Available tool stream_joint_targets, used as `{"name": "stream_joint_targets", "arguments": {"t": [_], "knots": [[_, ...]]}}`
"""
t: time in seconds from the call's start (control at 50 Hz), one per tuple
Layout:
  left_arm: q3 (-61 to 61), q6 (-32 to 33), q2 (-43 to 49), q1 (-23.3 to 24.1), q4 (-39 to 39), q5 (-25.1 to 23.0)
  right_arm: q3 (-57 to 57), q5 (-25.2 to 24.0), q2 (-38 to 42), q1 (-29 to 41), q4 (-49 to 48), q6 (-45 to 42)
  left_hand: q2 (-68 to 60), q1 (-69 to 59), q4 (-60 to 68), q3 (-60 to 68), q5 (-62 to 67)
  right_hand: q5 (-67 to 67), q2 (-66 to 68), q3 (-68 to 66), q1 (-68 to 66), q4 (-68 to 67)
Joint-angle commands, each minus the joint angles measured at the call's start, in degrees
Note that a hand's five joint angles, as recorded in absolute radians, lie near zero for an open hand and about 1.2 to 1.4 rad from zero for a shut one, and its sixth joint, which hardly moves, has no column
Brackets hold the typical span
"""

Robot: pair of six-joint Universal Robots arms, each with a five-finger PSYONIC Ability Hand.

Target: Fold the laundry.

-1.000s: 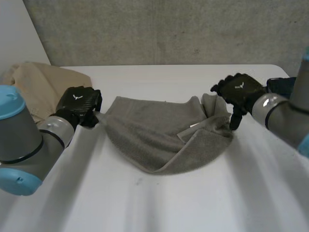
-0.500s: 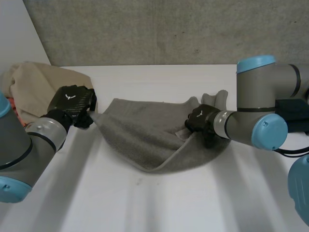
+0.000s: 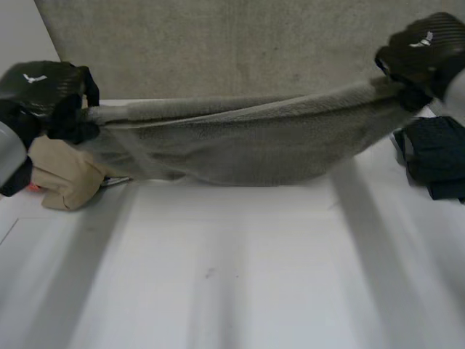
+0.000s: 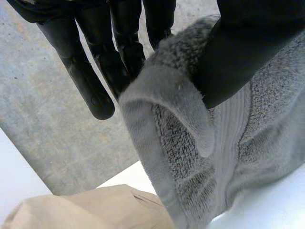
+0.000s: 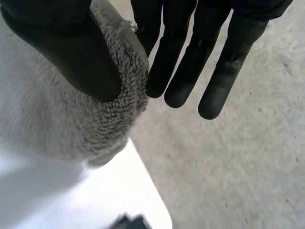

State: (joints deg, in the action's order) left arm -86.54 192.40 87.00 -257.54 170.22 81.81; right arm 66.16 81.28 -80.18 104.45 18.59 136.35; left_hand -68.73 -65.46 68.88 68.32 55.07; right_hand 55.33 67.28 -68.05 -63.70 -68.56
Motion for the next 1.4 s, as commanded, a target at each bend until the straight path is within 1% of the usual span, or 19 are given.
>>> {"name": "stream_joint_targets", "arguments": {"t": [0.02,0.08,0.22,0.3,0.36,0.44,0.46,0.52,0.54,0.6,0.66,0.76,0.86,1.0,1.1,1.24,1.32,1.38,1.4], "knots": [[3.0,0.8,-0.3,0.5,-12.1,0.3,10.3,-1.5,-7.5,-1.9,8.7,-10.0,-11.3,-14.5,11.1,11.7,14.9,14.7,12.7,-12.0,-16.3,-11.4],[2.9,1.9,3.8,1.3,-14.8,1.2,13.5,-1.8,-7.2,-1.4,7.7,-10.1,-11.3,-14.5,11.1,11.7,14.9,14.7,12.7,-12.0,-16.3,-11.4],[6.0,6.9,18.5,3.1,-13.4,5.6,14.3,-0.5,2.6,-0.7,1.9,-9.4,-11.3,-14.5,11.1,11.7,14.9,14.7,12.7,-12.0,-16.3,-11.4],[14.0,8.3,26.1,3.2,-9.2,7.0,8.7,2.9,11.1,1.9,-2.8,-8.8,-11.3,-14.5,11.1,11.7,14.9,14.7,12.7,-12.0,-16.3,-11.4],[22.5,8.3,29.6,2.7,-3.9,4.9,0.6,7.8,16.9,4.3,-8.0,-6.5,-11.3,-14.5,11.1,11.7,14.9,14.7,12.7,-12.0,-16.3,-11.4],[33.4,6.8,31.2,1.3,7.1,2.6,-10.9,12.7,20.6,5.3,-19.0,0.5,-11.3,-14.5,11.1,11.7,14.9,14.7,12.7,-12.0,-16.3,-11.4],[36.4,5.1,31.4,0.6,12.5,2.6,-13.8,13.5,20.7,5.1,-24.9,4.5,-11.3,-14.5,11.1,11.7,14.9,14.7,12.7,-12.0,-16.3,-11.4],[38.8,0.7,31.0,-0.2,20.7,3.2,-14.6,13.8,19.7,4.7,-35.5,11.4,-11.3,-14.5,11.1,11.7,14.9,14.7,12.7,-12.0,-16.3,-11.4],[39.3,-3.0,30.6,-0.7,25.6,3.9,-13.8,13.1,18.3,4.4,-43.2,15.4,-11.3,-14.5,11.1,11.7,14.9,14.7,12.7,-12.0,-16.3,-11.4],[38.3,-8.2,29.9,-1.5,29.5,4.5,-10.6,11.6,16.4,4.0,-56.0,19.9,-11.3,-14.5,11.1,11.7,14.9,14.7,12.7,-12.0,-16.3,-11.4],[37.3,-9.2,29.8,-1.6,28.9,4.0,-8.1,9.9,15.6,4.1,-59.4,19.5,-11.3,-14.5,11.1,11.7,14.9,14.7,12.7,-12.0,-16.3,-11.4],[31.9,-8.3,29.7,-1.6,25.3,4.0,-4.3,6.2,15.8,3.9,-56.5,19.3,-11.3,-14.5,11.1,11.7,14.9,14.7,12.7,-12.0,-16.3,-11.4],[24.3,-7.4,29.7,-0.9,24.5,3.8,-0.1,5.1,17.5,3.4,-50.7,19.0,-11.3,-14.5,11.1,11.7,14.9,14.7,12.7,-12.0,-16.3,-11.4],[11.7,-1.9,31.5,1.5,23.9,2.7,8.5,4.4,22.4,2.1,-41.0,16.9,-11.3,-14.5,11.1,11.7,14.9,14.7,12.7,-12.0,-16.3,-11.4],[3.9,4.2,33.8,3.0,23.8,2.7,13.0,4.2,27.4,0.9,-35.9,10.3,-11.3,-14.5,11.1,11.7,14.9,14.7,12.7,-12.0,-16.3,-11.4],[-1.8,8.1,32.5,3.2,23.4,3.1,16.2,3.0,28.3,-0.6,-33.8,9.2,-11.3,-14.5,11.1,11.7,14.9,14.3,12.4,-11.6,-15.9,-11.1],[-2.8,7.8,30.7,3.2,24.0,3.1,16.7,1.8,26.5,-2.1,-33.6,12.7,-11.3,-14.5,11.1,11.7,14.9,-18.2,-20.2,21.0,16.6,21.5],[-3.0,7.4,29.3,2.8,23.9,3.0,16.5,0.8,25.2,-3.0,-32.9,14.8,-11.3,-14.5,11.1,11.7,14.9,-20.5,-22.4,23.2,18.9,23.7],[-3.1,7.2,28.9,2.8,23.9,2.9,16.5,-0.3,24.2,-3.6,-31.8,15.9,-11.3,-14.5,11.1,11.7,14.9,-27.0,-29.0,29.7,25.4,30.2]]}}
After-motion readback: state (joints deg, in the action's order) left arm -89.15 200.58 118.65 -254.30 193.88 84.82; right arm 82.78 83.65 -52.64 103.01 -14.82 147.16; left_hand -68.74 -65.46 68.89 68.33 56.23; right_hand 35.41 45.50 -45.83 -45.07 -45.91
